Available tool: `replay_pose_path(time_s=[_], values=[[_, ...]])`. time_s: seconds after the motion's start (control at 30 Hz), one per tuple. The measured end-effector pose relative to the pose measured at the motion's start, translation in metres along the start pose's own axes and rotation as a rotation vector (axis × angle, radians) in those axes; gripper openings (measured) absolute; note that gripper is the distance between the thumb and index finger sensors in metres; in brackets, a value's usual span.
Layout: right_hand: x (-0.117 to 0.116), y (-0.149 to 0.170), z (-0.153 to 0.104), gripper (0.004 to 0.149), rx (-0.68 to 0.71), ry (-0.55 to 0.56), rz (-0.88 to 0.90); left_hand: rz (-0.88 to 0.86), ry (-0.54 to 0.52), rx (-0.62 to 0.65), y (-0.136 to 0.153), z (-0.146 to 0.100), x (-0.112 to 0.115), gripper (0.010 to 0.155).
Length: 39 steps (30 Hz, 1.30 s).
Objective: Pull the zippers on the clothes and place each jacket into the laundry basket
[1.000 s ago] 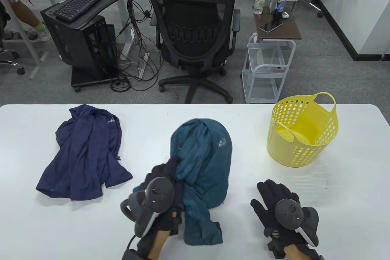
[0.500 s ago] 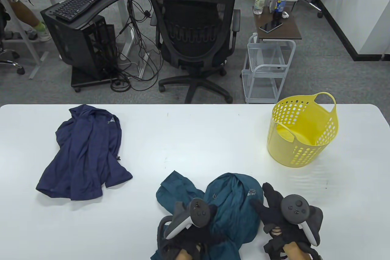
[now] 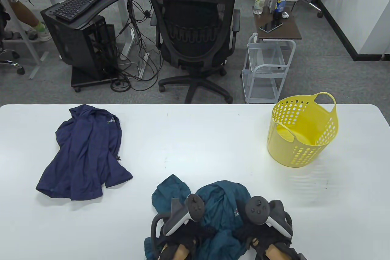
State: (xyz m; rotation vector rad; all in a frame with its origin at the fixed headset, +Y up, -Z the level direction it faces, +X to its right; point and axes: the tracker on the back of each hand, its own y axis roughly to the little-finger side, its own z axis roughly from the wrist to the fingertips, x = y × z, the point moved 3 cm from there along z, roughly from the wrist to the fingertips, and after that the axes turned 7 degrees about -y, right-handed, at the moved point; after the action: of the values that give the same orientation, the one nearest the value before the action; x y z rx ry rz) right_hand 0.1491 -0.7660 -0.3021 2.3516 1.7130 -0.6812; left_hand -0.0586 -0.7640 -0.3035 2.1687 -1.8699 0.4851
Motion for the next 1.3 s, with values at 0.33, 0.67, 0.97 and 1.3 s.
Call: replay_pose_path(time_s=[0.33, 0.67, 0.97, 1.3], values=[[0.043, 0.02, 0.023, 0.055, -0.166, 0.225, -0.298, 0.167, -0.069, -0.062, 0.033, -0.014, -0.024, 0.079], [0.108, 0.018, 0.06, 0.037, -0.397, 0.537, -0.262, 0.18, -0.154, 0.112, 0.009, -0.059, -0.039, 0.067], [0.088, 0.008, 0.079, 0.06, -0.15, 0.119, 0.028, -0.086, 0.143, 0.43, -0.016, -0.052, -0.007, 0.077], [0.117, 0.007, -0.031, 0.058, -0.066, 0.469, 0.104, -0.267, -0.299, 0.062, 0.062, -0.036, -0.054, 0.055]])
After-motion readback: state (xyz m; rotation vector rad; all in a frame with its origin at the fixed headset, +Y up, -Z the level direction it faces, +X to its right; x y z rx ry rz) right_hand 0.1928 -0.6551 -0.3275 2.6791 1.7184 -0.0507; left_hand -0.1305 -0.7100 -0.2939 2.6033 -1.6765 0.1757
